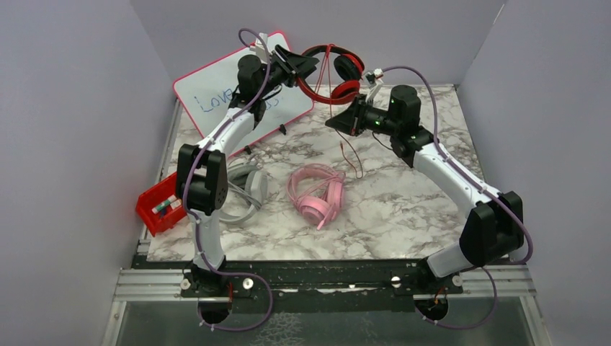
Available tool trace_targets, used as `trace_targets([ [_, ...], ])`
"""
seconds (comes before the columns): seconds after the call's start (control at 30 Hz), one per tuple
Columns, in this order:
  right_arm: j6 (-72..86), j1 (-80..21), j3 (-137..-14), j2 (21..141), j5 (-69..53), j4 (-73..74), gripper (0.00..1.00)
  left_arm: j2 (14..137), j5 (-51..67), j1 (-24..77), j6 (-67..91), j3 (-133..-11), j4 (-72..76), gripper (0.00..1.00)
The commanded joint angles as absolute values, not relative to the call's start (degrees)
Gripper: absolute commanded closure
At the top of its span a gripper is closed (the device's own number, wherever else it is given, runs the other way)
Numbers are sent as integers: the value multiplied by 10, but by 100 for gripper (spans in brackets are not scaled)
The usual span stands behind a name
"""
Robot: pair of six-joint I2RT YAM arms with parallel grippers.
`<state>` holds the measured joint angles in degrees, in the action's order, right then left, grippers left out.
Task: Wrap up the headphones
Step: Wrap the headphones cable around the headphones.
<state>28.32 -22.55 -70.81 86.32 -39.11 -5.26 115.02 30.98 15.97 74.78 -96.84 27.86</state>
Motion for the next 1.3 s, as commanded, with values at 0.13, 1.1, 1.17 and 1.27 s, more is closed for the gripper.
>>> trace_targets([
  [0.13, 306, -240, -623, 831, -380, -171, 80, 1130, 281, 158, 831, -1014, 387, 100],
  [1.1, 178, -190, -469, 877, -393, -352, 22, 1089, 334, 160, 936, -1066, 436, 100],
  [1.17, 188, -190, -480, 860, -446, -308, 25, 1090, 331, 160, 937, -1065, 436, 100],
  [1.27, 187, -190, -479, 805, -445, -227, 25, 1095, 325, 159, 937, -1067, 435, 100],
])
